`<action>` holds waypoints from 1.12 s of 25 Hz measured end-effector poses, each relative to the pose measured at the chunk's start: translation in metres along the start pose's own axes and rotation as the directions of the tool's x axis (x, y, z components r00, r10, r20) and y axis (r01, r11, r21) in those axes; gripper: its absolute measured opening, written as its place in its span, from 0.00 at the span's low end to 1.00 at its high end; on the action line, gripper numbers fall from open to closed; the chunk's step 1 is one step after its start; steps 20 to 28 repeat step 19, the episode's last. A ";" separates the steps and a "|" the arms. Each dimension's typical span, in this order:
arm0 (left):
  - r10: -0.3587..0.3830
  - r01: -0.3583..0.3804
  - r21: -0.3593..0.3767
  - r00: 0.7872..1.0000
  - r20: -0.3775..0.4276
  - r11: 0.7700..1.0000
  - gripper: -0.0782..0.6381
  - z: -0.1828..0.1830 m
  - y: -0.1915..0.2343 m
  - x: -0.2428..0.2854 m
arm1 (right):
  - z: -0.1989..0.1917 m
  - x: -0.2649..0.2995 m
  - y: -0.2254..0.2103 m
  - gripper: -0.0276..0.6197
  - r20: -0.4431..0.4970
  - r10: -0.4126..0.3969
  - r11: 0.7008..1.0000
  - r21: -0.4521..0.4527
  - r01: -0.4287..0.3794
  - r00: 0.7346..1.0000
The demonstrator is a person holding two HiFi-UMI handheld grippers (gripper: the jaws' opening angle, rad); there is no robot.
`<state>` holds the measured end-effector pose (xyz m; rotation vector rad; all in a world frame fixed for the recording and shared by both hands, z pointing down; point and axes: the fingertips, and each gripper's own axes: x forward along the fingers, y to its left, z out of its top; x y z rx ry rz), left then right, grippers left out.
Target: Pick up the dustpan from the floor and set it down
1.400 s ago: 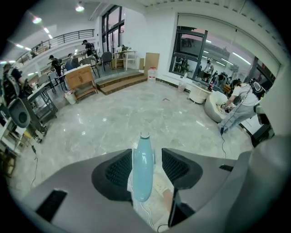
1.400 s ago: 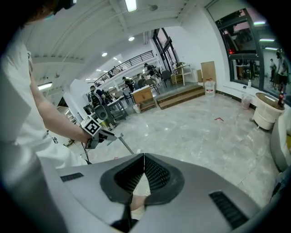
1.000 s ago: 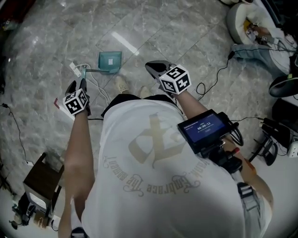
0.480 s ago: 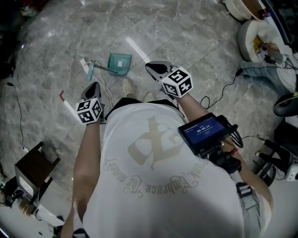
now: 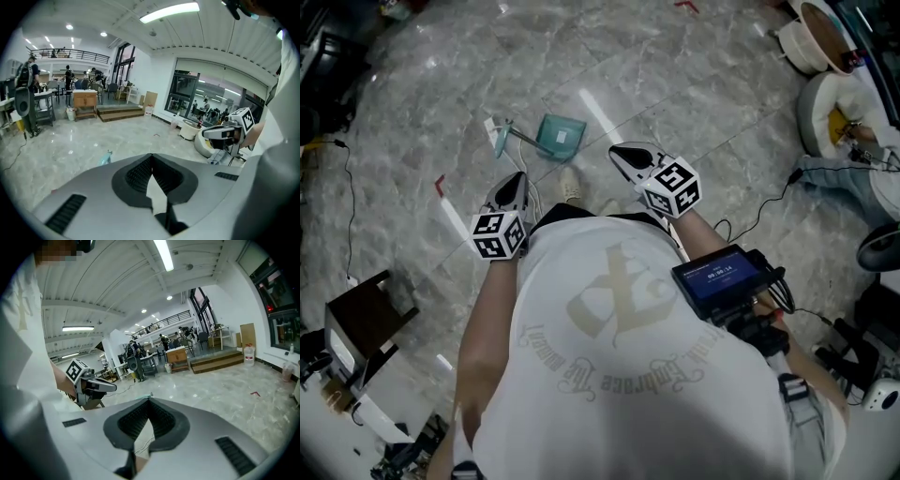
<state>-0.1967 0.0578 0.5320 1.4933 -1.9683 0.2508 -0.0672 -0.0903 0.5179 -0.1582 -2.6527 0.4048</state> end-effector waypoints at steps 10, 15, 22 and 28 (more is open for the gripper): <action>-0.010 0.010 -0.006 1.000 -0.009 1.000 0.13 0.010 0.013 0.006 | 0.011 0.004 -0.005 0.07 0.001 -0.025 1.000 0.012 0.025 1.000; -0.025 0.025 0.005 0.999 -0.021 1.000 0.13 0.024 0.013 0.008 | 0.021 0.005 -0.007 0.07 -0.001 -0.033 0.999 0.024 0.034 0.999; -0.008 0.008 0.007 0.999 -0.039 1.000 0.13 0.019 0.013 0.005 | 0.016 0.006 -0.005 0.07 0.001 -0.018 0.999 0.039 0.018 1.000; -0.008 0.008 0.007 0.999 -0.039 1.000 0.13 0.019 0.013 0.005 | 0.016 0.006 -0.005 0.07 0.001 -0.018 0.999 0.039 0.018 1.000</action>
